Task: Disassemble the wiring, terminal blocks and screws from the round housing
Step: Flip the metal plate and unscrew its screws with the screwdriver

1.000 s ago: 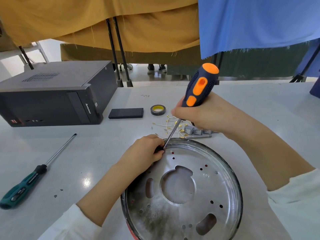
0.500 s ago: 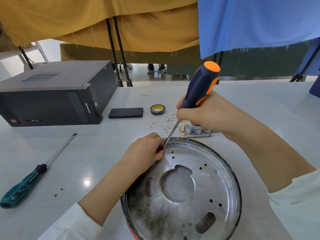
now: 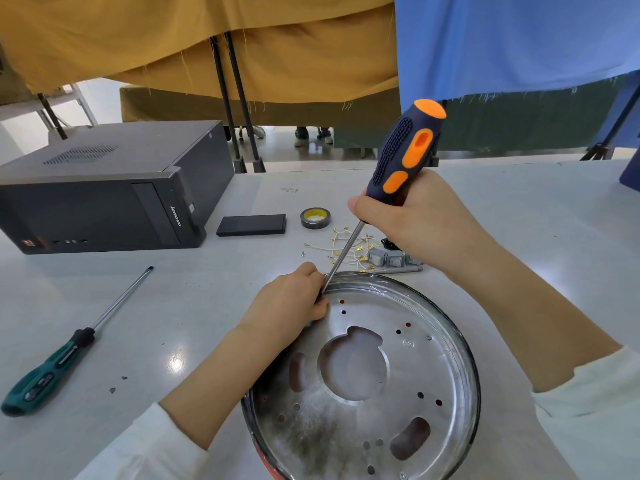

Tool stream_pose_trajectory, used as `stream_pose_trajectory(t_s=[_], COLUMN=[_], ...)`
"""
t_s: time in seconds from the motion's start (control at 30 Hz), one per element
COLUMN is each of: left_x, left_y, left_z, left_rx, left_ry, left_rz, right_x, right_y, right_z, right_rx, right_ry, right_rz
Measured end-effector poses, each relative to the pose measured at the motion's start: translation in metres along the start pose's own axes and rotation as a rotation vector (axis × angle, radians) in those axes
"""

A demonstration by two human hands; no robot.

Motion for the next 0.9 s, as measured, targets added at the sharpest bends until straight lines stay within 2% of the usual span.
stream_pose_trajectory(t_s=[0.2, 0.3, 0.37, 0.5, 0.63, 0.73, 0.83, 0.9], left_x=[0.001, 0.002, 0.001, -0.004, -0.002, 0.004, 0.01, 0.014], left_y=[-0.002, 0.0, 0.002, 0.009, 0.014, 0.005, -0.012, -0.025], left_z=[0.004, 0.003, -0.003, -0.023, -0.048, -0.067, -0.08, -0.084], left_rx=[0.15, 0.13, 0.015, -0.373, -0.657, -0.79, -0.875, -0.867], left_ry=[0.039, 0.043, 0.009, -0.032, 0.14, 0.27, 0.376, 0.4], left_rz=[0.033, 0.079, 0.073, 0.114, 0.182, 0.205, 0.18, 0.147], right_x=[-0.003, -0.004, -0.004, -0.003, -0.005, -0.008, -0.012, -0.017], right_y=[0.001, 0.002, 0.002, 0.001, -0.005, -0.014, -0.027, -0.036], right_z=[0.001, 0.002, 0.004, 0.012, 0.017, 0.028, 0.054, 0.067], right_rx=[0.023, 0.068, 0.103, 0.205, 0.505, 0.569, 0.44, 0.451], right_ry=[0.03, 0.028, 0.029, 0.017, 0.024, 0.079, 0.081, 0.076], right_rz=[0.11, 0.149, 0.168, 0.267, 0.293, 0.177, -0.096, -0.244])
Point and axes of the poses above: each hand's wrist, its own x-axis towards the middle knuckle, its own y-axis out of the back of the hand, z = x × y, the point moved 1 cm from there along x, towards the middle knuckle, and after that the axes turned 4 degrees about x, right-handed, at the moved point
